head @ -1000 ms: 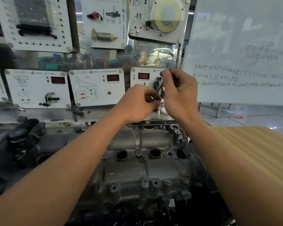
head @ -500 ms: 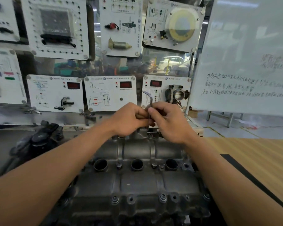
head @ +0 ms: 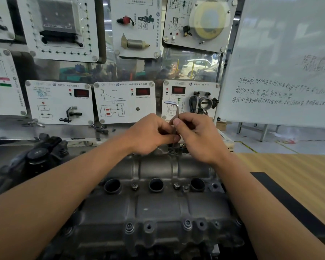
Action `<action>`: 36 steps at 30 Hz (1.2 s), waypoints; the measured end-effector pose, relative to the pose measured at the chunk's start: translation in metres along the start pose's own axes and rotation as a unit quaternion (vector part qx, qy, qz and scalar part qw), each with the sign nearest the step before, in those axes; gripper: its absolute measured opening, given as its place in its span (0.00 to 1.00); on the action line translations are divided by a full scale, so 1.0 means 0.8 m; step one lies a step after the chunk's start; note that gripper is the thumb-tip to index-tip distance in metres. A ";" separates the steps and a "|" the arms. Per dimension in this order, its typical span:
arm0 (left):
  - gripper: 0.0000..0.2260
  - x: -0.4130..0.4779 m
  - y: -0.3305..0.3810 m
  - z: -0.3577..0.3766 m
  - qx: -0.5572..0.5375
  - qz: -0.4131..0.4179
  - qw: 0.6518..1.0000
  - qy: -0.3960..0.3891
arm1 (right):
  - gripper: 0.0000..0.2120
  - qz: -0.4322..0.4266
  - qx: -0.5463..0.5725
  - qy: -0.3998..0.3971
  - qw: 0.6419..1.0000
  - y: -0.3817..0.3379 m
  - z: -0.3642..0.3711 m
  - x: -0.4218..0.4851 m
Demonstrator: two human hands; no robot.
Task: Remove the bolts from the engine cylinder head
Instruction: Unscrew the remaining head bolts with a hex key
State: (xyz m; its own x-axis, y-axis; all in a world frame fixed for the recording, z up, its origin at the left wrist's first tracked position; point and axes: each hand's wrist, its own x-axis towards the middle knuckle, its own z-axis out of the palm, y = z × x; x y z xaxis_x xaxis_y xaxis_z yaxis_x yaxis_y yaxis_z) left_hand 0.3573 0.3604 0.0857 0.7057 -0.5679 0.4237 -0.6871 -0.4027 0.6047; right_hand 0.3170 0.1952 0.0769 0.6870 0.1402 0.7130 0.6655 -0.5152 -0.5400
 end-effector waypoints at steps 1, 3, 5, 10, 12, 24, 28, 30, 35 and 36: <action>0.05 0.000 0.000 0.001 0.003 0.002 1.000 0.007 | 0.10 0.002 0.014 0.011 1.000 -0.001 0.000 0.000; 0.04 0.000 0.002 0.003 0.009 0.006 1.000 0.017 | 0.10 0.003 0.041 0.042 0.998 0.000 0.001 0.000; 0.05 0.002 0.005 0.007 0.026 0.006 0.999 0.023 | 0.11 0.012 0.062 0.083 0.995 0.003 0.002 0.001; 0.13 0.004 0.007 0.012 0.045 -0.004 0.998 0.045 | 0.06 0.045 0.100 0.144 0.983 0.005 0.006 0.002; 0.17 0.004 0.006 0.015 0.053 -0.013 0.997 0.054 | 0.04 0.042 0.097 0.147 0.984 0.005 0.007 0.002; 0.07 -0.005 0.008 0.008 -0.082 0.027 0.995 0.047 | 0.09 0.005 0.052 0.070 0.996 0.002 0.009 0.000; 0.11 -0.002 0.011 0.015 -0.049 0.033 0.994 0.096 | 0.06 0.006 0.077 0.110 0.991 0.001 0.007 0.000; 0.10 -0.001 0.011 0.017 -0.038 0.036 0.993 0.108 | 0.05 0.016 0.097 0.115 0.988 0.002 0.008 0.001; 0.07 -0.003 0.008 0.011 -0.088 0.023 0.995 0.041 | 0.09 -0.008 0.085 0.075 0.993 0.003 0.008 0.001; 0.07 -0.003 0.007 0.009 -0.101 0.018 0.995 0.022 | 0.10 -0.009 0.077 0.066 0.995 0.004 0.008 0.000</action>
State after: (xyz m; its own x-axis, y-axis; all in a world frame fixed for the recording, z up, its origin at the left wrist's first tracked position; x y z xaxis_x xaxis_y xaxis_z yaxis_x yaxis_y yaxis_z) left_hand 0.3504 0.3548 0.0831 0.6906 -0.5463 0.4739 -0.6669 -0.2278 0.7094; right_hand 0.3215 0.1990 0.0721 0.6377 0.0305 0.7697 0.7205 -0.3772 -0.5819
